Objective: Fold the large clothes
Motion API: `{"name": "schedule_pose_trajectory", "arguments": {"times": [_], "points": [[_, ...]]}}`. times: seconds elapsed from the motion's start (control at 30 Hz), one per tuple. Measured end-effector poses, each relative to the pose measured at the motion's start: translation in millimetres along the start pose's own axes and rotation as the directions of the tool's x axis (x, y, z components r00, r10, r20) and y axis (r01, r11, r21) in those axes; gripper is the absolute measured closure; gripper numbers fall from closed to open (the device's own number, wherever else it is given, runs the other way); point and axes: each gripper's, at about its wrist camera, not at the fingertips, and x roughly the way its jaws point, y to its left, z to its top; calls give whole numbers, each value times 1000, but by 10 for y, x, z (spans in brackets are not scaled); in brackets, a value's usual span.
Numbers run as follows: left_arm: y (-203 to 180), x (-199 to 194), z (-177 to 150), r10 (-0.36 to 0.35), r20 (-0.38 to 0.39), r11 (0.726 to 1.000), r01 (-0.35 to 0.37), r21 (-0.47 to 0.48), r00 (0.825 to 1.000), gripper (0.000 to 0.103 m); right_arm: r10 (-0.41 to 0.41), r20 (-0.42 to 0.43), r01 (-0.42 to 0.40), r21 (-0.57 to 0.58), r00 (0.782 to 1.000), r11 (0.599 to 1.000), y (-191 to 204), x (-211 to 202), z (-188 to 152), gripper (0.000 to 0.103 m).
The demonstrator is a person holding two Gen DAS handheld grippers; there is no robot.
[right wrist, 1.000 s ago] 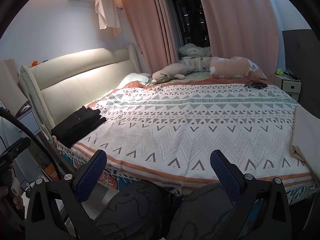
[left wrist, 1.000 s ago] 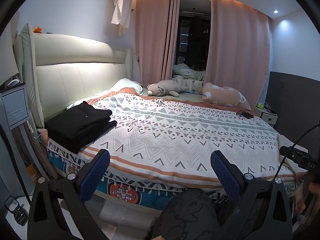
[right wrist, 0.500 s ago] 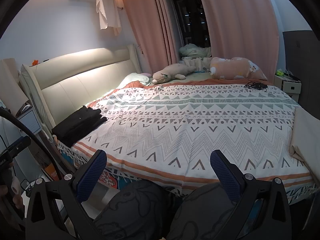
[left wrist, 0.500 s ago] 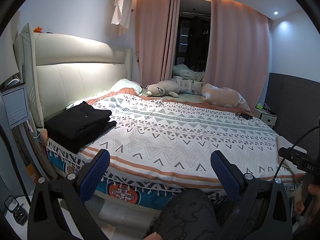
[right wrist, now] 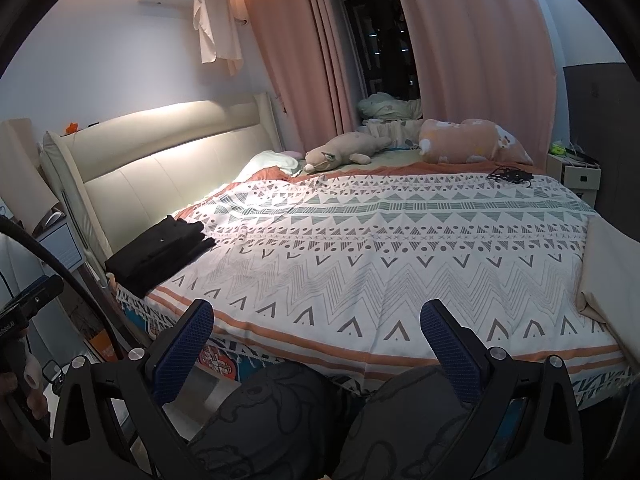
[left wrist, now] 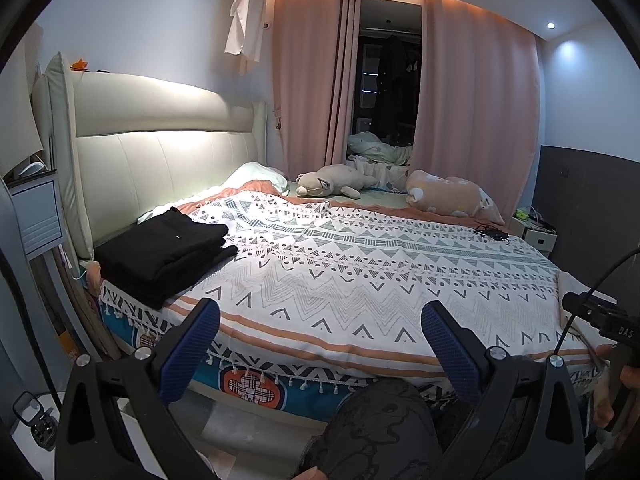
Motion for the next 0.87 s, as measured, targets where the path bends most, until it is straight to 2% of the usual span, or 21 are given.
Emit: {"name": "schedule_pose_trajectory", "arguments": {"times": [0.57,0.87], "points": [[16,-53,16,-13,-7,1000,13,-4,1000,0,-12,-4,12,-7,1000,1000,74,-92,-30,0],[31,-231,34,-18,31,1000,18,-5,999,0,-21,1,21,-9,1000,1000,117,-271,0,0]]}}
